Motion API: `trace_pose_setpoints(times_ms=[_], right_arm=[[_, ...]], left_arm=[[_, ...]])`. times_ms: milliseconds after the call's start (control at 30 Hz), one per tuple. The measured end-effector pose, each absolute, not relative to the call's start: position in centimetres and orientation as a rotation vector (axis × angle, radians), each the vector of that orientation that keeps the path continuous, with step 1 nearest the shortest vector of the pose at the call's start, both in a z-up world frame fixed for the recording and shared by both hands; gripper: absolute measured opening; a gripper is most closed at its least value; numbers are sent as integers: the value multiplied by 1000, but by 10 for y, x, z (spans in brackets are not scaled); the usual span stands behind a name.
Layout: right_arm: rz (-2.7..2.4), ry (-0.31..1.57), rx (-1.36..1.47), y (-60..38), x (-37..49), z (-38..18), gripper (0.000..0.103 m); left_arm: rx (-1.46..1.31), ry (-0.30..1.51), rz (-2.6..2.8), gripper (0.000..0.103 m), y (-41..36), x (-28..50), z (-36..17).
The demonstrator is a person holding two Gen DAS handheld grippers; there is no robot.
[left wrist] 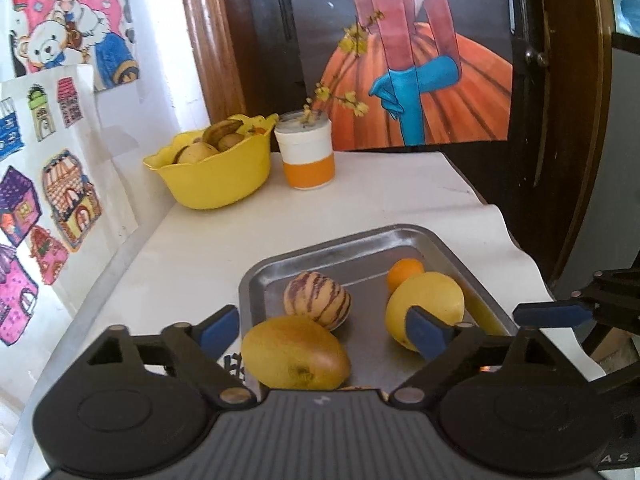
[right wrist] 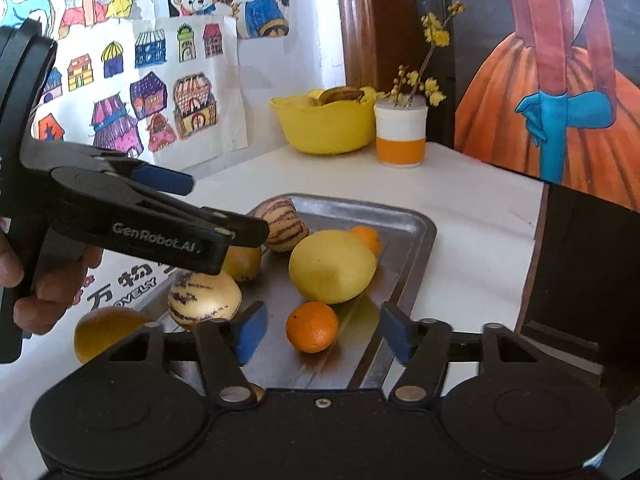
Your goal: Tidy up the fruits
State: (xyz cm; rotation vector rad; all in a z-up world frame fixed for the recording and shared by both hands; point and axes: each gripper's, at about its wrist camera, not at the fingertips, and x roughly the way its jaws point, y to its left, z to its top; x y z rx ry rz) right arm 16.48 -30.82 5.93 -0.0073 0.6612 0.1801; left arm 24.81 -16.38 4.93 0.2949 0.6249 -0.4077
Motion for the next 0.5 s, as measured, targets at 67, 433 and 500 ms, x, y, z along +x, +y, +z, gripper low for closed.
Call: trace_pose_setpoints(times_ms=[67, 433, 500], right_arm=[[171, 648, -1, -308, 161, 63, 77], [98, 568, 55, -307, 131, 81, 100], [90, 561, 59, -306, 125, 83, 102]], left_arm=[[283, 608, -398, 100, -161, 244, 53], [207, 567, -366, 102, -141, 217, 68], [191, 564, -359, 102, -136, 210, 70]])
